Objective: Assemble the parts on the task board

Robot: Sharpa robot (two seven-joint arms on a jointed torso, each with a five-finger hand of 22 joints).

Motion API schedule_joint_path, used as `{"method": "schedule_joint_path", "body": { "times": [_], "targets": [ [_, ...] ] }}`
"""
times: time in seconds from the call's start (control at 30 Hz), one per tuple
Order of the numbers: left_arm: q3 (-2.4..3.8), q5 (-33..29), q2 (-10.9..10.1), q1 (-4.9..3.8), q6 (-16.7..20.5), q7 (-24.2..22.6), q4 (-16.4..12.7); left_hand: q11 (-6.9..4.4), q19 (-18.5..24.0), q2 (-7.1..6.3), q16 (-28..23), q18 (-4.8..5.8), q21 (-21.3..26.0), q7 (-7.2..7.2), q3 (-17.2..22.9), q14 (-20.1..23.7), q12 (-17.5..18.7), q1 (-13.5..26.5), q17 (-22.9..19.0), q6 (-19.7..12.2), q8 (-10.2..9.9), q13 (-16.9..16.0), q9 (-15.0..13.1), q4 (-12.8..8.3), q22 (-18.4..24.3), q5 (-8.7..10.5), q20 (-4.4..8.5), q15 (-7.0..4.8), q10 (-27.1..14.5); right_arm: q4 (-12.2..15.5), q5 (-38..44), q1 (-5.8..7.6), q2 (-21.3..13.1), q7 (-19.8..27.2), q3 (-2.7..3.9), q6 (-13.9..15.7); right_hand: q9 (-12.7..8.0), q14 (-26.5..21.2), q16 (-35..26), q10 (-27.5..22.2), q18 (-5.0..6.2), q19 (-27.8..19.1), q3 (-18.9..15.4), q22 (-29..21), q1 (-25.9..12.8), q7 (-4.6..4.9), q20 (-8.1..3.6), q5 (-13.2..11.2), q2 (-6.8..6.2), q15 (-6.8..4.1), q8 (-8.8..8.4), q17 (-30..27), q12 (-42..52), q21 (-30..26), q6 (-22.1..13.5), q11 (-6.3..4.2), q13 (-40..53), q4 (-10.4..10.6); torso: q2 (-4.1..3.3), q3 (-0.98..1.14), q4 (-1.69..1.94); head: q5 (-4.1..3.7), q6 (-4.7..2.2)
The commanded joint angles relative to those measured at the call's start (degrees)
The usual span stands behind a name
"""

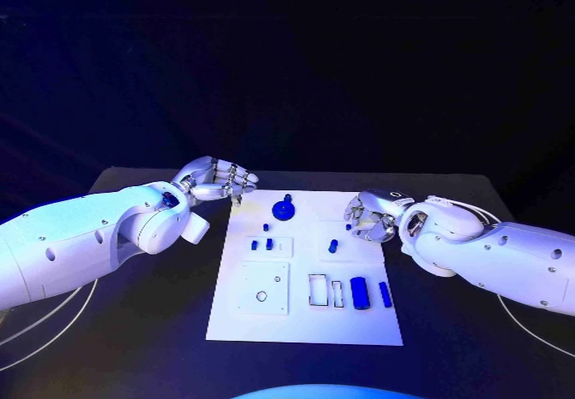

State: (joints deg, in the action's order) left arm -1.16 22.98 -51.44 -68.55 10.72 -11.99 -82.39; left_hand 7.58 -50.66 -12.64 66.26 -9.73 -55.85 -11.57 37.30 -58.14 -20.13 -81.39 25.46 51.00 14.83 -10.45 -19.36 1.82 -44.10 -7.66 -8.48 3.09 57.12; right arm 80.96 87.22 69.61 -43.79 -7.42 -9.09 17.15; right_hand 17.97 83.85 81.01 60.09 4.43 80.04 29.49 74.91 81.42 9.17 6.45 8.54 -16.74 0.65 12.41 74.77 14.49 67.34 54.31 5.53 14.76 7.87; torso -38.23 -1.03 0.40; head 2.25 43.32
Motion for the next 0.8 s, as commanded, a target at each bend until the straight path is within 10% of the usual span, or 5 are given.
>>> {"method": "schedule_joint_path", "body": {
  "times": [0.03,0.8],
  "targets": [
    [0.05,-6.98,-0.24,0.0,-0.09,-4.32,-1.01,0.07,0.45,-0.1,-0.32,-0.88,0.17,0.01,-0.44,0.22,-0.14,0.68,-0.1,-0.24,0.22,-0.08,-0.1,-0.03,0.07,-0.23,-0.14,0.14,-0.37,-0.59,5.21,-0.3,0.71,-2.3,0.01,-0.66,-0.06,2.15,0.5,0.2,0.15,0.47,-0.2,2.86,-0.69,0.27,0.06,-0.16,0.19,0.39,0.17,0.38,-0.35,0.53,0.0,0.13,-0.16,-0.09,0.01,-0.1,0.08,-0.31,0.09],
    [0.05,-7.98,-1.35,-0.01,-0.04,-4.43,-2.7,0.05,0.45,0.37,-0.71,-0.91,0.73,0.0,-0.62,0.47,-0.58,0.45,-0.35,-0.29,0.37,-0.16,-0.14,-0.21,0.48,-0.49,-0.14,0.12,-0.62,-2.51,5.74,-1.45,3.24,-2.66,-0.01,-2.16,0.89,3.45,2.33,7.25,-1.29,4.09,6.01,7.41,-1.5,-1.2,-0.93,-0.25,3.54,-1.01,2.97,3.12,-0.7,8.01,5.15,-1.58,-3.28,-2.53,-0.02,0.07,0.0,-0.4,0.66]
  ]
}}
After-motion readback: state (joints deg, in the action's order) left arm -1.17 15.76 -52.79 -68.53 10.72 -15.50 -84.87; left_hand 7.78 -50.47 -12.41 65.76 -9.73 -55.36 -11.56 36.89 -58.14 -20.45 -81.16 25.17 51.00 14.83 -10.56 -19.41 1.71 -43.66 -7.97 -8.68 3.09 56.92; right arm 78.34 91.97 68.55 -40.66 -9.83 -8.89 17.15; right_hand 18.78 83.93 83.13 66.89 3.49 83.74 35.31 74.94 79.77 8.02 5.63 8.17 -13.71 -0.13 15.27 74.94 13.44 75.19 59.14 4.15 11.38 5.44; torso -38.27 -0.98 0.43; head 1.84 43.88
